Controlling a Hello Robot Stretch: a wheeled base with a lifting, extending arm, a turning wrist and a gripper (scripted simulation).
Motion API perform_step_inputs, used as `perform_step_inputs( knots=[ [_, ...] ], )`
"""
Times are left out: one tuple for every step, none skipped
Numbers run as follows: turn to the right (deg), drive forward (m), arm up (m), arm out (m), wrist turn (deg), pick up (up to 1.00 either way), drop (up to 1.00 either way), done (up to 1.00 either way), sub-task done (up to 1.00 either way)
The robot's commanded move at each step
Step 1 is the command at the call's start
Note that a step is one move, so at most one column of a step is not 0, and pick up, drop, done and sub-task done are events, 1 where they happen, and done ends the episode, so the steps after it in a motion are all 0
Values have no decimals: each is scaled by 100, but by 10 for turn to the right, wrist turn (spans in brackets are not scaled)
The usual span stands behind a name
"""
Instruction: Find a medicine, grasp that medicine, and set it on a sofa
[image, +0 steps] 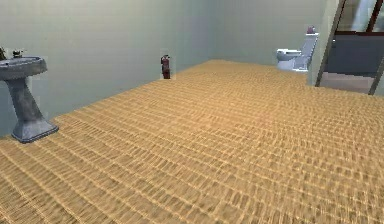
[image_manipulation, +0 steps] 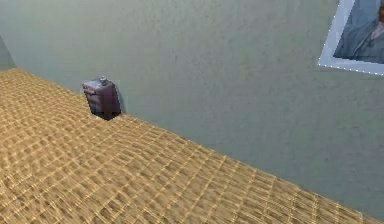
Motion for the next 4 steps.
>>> perform_step_inputs(
  knots=[
    [-450,0,0,0,0,0,0,0,0],
    [-390,0,0,0,0,0,0,0,0],
    [0,25,0,0,0,0,0,0,0],
    [-450,0,0,0,0,0,0,0,0]
  ],
)
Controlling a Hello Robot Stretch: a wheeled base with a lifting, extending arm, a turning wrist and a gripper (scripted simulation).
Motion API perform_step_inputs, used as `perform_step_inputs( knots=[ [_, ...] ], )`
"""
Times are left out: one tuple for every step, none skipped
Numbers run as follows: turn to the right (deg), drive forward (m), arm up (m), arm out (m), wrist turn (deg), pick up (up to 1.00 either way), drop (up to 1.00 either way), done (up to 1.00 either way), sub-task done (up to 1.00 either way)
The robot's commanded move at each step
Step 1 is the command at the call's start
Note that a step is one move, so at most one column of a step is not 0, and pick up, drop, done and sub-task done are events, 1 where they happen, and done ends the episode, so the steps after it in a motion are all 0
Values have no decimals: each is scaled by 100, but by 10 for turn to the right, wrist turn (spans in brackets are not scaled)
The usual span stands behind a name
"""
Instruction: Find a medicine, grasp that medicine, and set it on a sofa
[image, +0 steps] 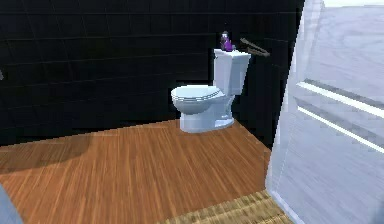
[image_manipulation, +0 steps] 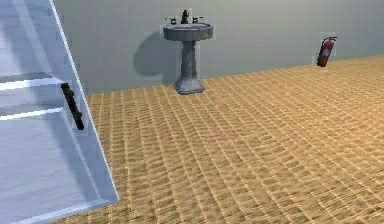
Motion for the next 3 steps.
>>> perform_step_inputs(
  knots=[
    [-120,0,0,0,0,0,0,0,0],
    [0,35,0,0,0,0,0,0,0],
    [360,0,0,0,0,0,0,0,0]
  ],
)
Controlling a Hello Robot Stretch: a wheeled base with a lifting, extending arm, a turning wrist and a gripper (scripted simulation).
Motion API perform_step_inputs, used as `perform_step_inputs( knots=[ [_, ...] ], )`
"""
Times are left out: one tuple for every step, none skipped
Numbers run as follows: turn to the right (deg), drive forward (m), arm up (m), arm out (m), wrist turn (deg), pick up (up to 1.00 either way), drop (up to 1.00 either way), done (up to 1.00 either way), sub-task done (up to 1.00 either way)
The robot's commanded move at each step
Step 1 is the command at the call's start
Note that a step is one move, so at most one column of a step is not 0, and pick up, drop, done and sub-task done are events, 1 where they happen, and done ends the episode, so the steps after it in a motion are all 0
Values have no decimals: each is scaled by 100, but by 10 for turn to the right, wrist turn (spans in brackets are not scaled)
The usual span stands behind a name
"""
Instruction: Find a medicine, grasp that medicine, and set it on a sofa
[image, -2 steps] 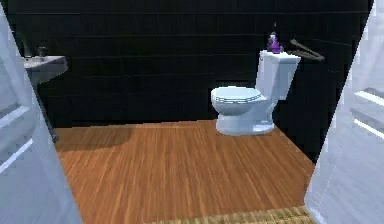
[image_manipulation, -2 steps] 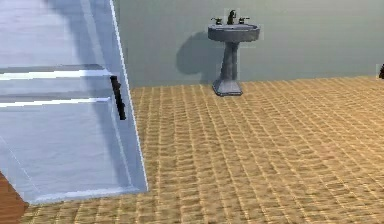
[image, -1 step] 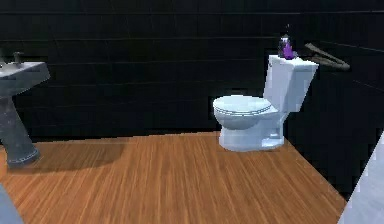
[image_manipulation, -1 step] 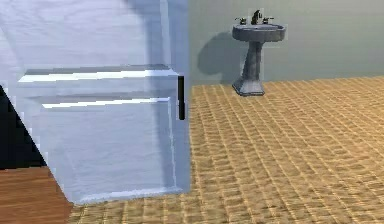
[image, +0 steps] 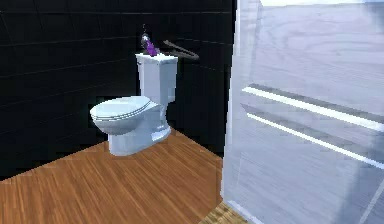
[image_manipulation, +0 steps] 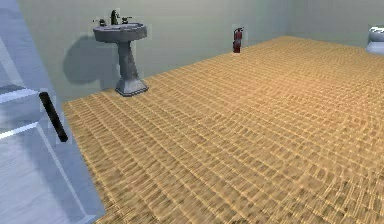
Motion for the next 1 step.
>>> perform_step_inputs(
  knots=[
    [0,20,0,0,0,0,0,0,0]
  ],
)
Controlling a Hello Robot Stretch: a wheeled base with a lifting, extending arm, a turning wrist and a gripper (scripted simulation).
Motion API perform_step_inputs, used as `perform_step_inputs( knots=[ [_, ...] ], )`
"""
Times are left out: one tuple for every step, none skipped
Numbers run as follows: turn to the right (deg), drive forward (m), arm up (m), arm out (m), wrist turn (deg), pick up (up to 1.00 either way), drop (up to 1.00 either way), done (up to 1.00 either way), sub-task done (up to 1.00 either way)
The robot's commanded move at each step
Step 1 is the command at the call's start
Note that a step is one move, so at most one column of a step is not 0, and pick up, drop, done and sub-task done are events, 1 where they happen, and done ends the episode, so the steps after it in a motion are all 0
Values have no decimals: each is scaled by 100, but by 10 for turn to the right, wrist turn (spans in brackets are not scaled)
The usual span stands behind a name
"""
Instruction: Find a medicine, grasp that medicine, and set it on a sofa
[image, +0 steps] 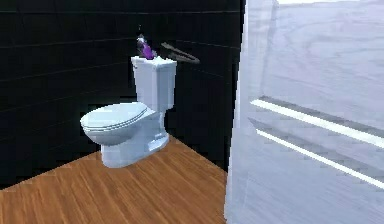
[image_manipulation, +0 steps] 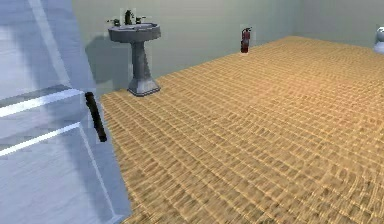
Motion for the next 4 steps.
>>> perform_step_inputs(
  knots=[
    [-450,0,0,0,0,0,0,0,0],
    [-150,0,0,0,0,0,0,0,0],
    [0,90,0,0,0,0,0,0,0],
    [-450,0,0,0,0,0,0,0,0]
  ],
)
